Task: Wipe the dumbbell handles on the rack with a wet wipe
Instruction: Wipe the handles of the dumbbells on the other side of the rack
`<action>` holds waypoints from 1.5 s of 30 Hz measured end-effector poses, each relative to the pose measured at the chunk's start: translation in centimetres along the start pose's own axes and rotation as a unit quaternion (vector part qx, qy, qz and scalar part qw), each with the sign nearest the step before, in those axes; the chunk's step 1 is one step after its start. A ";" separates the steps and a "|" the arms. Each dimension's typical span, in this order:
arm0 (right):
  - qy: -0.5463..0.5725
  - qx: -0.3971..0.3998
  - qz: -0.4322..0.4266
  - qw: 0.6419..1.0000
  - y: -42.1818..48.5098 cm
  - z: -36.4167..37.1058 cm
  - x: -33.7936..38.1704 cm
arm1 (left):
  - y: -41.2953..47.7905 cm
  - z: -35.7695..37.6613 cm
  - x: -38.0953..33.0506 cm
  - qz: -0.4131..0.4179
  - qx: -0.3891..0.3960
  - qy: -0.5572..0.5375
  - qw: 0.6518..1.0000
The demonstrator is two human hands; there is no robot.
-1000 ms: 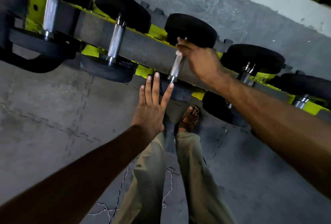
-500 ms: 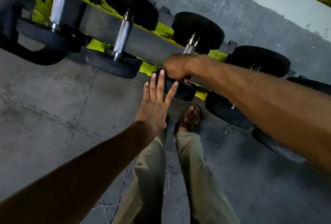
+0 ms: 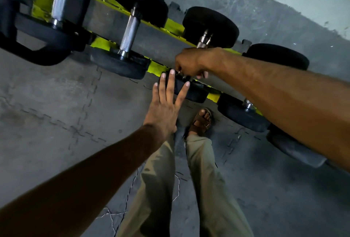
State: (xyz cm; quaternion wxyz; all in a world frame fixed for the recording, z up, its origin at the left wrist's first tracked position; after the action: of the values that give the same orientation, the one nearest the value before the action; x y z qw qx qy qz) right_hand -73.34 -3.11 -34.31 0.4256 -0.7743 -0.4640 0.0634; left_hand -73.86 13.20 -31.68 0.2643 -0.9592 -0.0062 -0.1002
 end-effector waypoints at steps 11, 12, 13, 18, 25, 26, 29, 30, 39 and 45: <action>0.001 -0.318 -0.027 0.948 -5.1 2.4 -1.4 | 0.0 0.4 -0.3 0.001 -0.032 -0.036 0.999; 0.034 -0.323 0.012 0.946 -5.3 2.8 -1.8 | 0.0 0.4 -0.3 0.002 -0.032 -0.035 0.999; 0.063 -0.319 0.058 0.944 -5.4 3.4 -2.3 | 0.0 0.4 -0.3 0.004 -0.035 -0.034 0.999; 0.265 -0.297 0.209 0.893 -5.1 6.4 -4.5 | 0.0 0.2 -0.4 0.006 -0.036 -0.048 0.998; 0.610 -0.274 0.281 0.688 -3.1 9.6 -6.5 | -0.1 -0.3 -0.5 0.012 -0.049 -0.056 0.997; 0.653 -0.271 0.283 0.648 -2.9 9.1 -6.7 | 0.0 -0.3 -0.5 0.014 -0.050 -0.057 0.997; 0.740 -0.294 0.293 0.529 -1.8 6.9 -8.6 | 0.1 0.1 -0.4 0.023 -0.056 -0.053 0.997; 0.752 -0.306 0.299 0.502 -1.1 6.4 -9.5 | 0.1 0.1 -0.3 0.024 -0.059 -0.052 0.997; 0.671 -0.287 0.254 0.635 -5.4 8.6 -5.3 | -0.1 -0.1 -0.4 0.023 -0.049 -0.055 0.997; 0.618 -0.403 0.286 0.612 -2.9 7.8 -8.4 | 0.1 0.5 -0.3 0.018 -0.060 -0.061 0.996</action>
State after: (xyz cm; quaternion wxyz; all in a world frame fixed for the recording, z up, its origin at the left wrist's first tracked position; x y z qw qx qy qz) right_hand -83.85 -4.33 -39.61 0.2167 -0.8172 0.1752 -0.5045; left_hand -74.01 13.43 -32.21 0.2072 -0.9776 0.0006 -0.0372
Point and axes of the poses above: each hand's wrist, its own y-axis towards the middle knuckle, its own z-axis out of the palm, x = y × z, the point moved 6 cm from there along y, towards the middle knuckle, and after that the axes turned 11 degrees about -x, right-handed, at the moved point
